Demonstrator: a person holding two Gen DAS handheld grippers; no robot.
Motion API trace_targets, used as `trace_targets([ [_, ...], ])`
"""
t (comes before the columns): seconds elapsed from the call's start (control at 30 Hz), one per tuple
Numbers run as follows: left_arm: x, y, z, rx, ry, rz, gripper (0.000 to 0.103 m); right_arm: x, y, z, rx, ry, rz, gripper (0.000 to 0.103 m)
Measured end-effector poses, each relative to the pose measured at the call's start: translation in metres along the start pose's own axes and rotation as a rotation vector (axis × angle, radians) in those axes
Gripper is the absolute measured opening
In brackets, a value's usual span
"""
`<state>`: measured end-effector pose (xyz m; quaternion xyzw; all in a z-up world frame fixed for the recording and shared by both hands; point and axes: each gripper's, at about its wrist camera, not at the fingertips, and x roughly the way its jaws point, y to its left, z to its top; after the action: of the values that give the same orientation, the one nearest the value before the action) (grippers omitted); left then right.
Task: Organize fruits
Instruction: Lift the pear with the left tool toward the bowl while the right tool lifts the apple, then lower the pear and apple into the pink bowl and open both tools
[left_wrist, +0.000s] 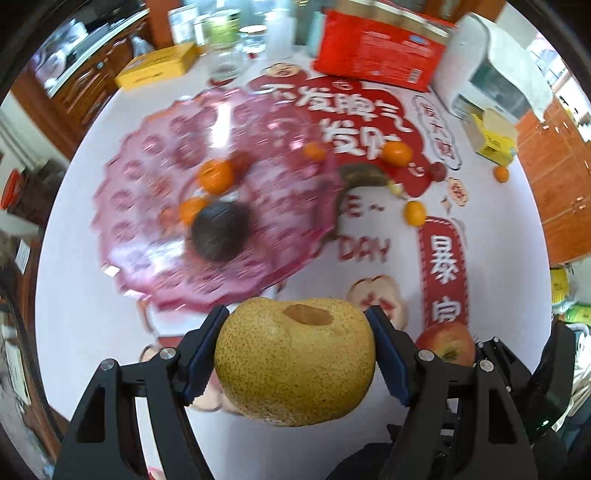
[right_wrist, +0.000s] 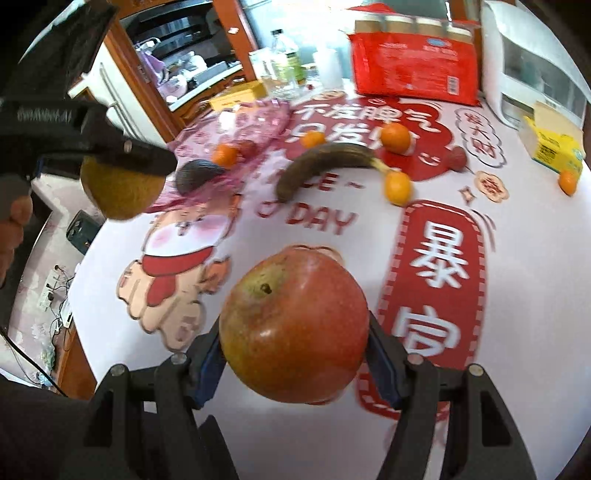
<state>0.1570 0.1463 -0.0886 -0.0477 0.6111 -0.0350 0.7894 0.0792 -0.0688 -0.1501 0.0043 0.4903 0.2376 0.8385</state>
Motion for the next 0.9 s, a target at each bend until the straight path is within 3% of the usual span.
trace_targets([
  [0.4, -0.024, 0.104, -0.016, -0.041, -0.027, 0.034, 0.074, 0.017, 0.079, 0.024, -0.018, -0.041, 0.011, 0.067],
  [0.9, -0.026, 0.175, 0.043, 0.022, -0.121, 0.041, 0.074, 0.036, 0.115, 0.105, 0.024, -0.196, -0.066, 0.068],
])
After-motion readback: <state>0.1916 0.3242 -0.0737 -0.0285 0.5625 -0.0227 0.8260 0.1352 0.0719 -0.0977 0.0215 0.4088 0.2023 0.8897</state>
